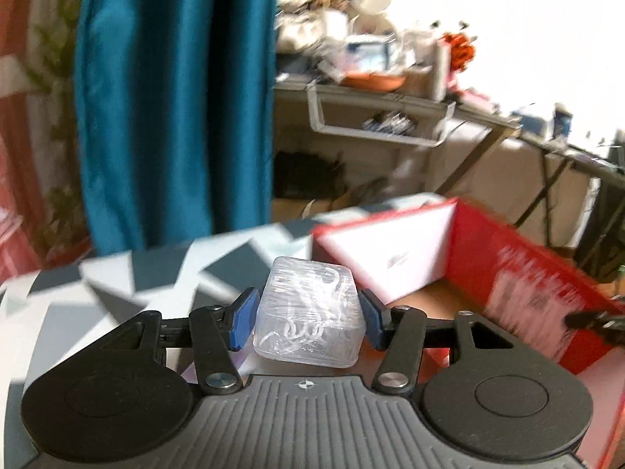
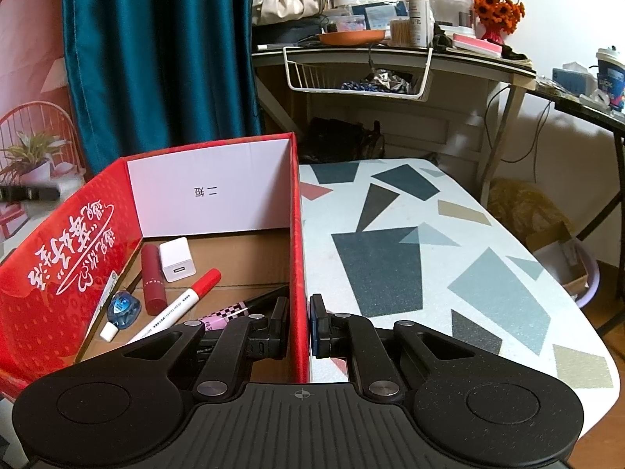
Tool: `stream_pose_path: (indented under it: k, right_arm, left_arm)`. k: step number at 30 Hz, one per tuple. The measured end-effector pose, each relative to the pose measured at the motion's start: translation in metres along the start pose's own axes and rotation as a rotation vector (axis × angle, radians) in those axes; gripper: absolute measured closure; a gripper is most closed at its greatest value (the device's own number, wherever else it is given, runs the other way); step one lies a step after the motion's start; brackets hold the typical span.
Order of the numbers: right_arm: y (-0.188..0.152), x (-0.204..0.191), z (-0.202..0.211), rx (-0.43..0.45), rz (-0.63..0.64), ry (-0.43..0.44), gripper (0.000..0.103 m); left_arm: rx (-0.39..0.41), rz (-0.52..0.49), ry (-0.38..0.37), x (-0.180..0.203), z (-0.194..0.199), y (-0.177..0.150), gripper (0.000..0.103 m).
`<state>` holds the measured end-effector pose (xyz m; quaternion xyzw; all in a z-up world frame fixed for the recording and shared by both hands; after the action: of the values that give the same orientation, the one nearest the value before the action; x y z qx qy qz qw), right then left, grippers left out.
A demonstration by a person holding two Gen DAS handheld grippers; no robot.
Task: Organize rigid objects
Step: 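Lift the clear box with the left gripper and carry it over the red box, then open the left gripper to release the clear box inside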
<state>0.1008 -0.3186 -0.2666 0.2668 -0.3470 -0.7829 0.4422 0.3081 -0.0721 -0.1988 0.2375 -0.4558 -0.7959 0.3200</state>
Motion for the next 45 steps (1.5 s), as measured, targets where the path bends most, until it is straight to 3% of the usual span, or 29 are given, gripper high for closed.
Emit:
stream_pose_path:
  k: [6,11,17,28,45]
  right_arm:
    - [0.0,0.0,0.0,-0.001,0.0,0.0,0.093]
    - [0.0,0.0,0.0,-0.001,-0.001,0.001,0.093]
    - [0.0,0.0,-0.001,-0.001,-0.003,0.003,0.093]
    - [0.0,0.0,-0.001,-0.001,-0.003,0.003,0.093]
    - [-0.001,-0.001,-0.001,-0.003,-0.002,0.002,0.093]
  left_arm:
    - [0.049,-0.115,-0.099,0.041,-0.006,0.032,0.045]
    - [-0.002,-0.212,-0.137,0.075,-0.025,0.026,0.045]
    - [-0.047,-0.268,-0.193,0.087,-0.041,0.016,0.045]
    - [-0.137,-0.323,-0.173,0.084,-0.055,-0.002,0.045]
    - [-0.161,-0.322,-0.203,0.089,-0.053,-0.004,0.045]
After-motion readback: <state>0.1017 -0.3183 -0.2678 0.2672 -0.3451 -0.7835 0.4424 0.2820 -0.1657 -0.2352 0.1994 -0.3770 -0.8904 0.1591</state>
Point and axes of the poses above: each gripper's, at about its wrist camera, not at the fingertips, and z roughly against the way its jaws point, x to its right, y to its top, the point moved 5 cm from there along -z, roughly the way its jaws point, and after that the axes turned 6 degrees about -z, right-handed, at the moved point
